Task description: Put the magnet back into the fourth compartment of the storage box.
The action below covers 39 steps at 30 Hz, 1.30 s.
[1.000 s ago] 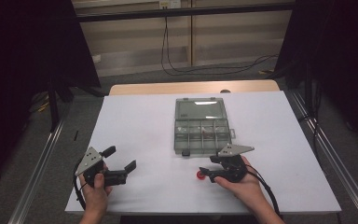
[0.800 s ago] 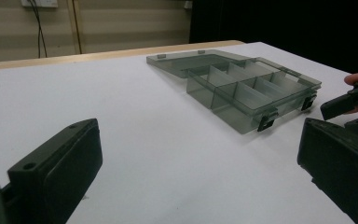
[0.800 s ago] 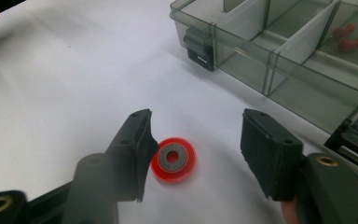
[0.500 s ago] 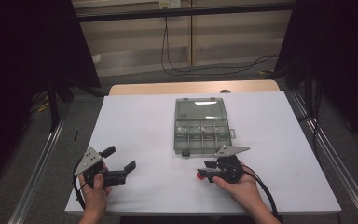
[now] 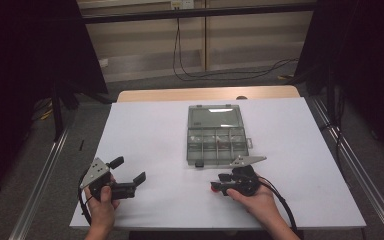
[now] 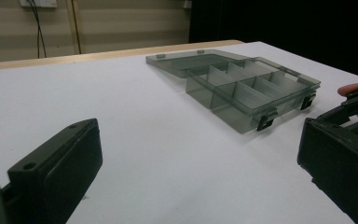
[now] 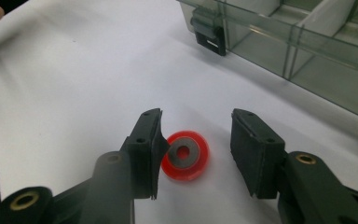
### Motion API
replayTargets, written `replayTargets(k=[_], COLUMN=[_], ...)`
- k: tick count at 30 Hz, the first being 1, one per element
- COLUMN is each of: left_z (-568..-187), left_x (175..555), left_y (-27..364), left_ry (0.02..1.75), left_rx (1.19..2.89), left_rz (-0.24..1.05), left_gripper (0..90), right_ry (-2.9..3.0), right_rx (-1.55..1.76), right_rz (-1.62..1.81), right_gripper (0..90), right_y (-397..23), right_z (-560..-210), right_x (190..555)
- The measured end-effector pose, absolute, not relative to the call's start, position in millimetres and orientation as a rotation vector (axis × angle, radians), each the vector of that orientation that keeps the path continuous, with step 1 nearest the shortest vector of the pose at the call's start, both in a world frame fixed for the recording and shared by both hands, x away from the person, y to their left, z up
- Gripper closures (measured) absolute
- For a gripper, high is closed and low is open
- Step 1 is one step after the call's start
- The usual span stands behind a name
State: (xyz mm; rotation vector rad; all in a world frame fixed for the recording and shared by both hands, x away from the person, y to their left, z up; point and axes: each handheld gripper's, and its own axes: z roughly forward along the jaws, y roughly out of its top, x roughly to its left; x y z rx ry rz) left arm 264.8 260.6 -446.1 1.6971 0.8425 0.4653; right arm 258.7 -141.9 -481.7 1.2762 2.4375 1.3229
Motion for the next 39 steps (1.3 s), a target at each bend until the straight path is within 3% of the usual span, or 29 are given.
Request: replayTargets(k=[39], left_z=[-445.3], left_x=[264.1], left_y=[261.5], left_ry=[0.841], left_rx=[1.698], left_rz=[0.471], left_gripper=[0.0], right_ry=[2.454], right_rx=[1.325], right_rz=[1.296], right_gripper=[62.8], right_y=[-139.7], right_z=[-485.7], right_x=[258.9])
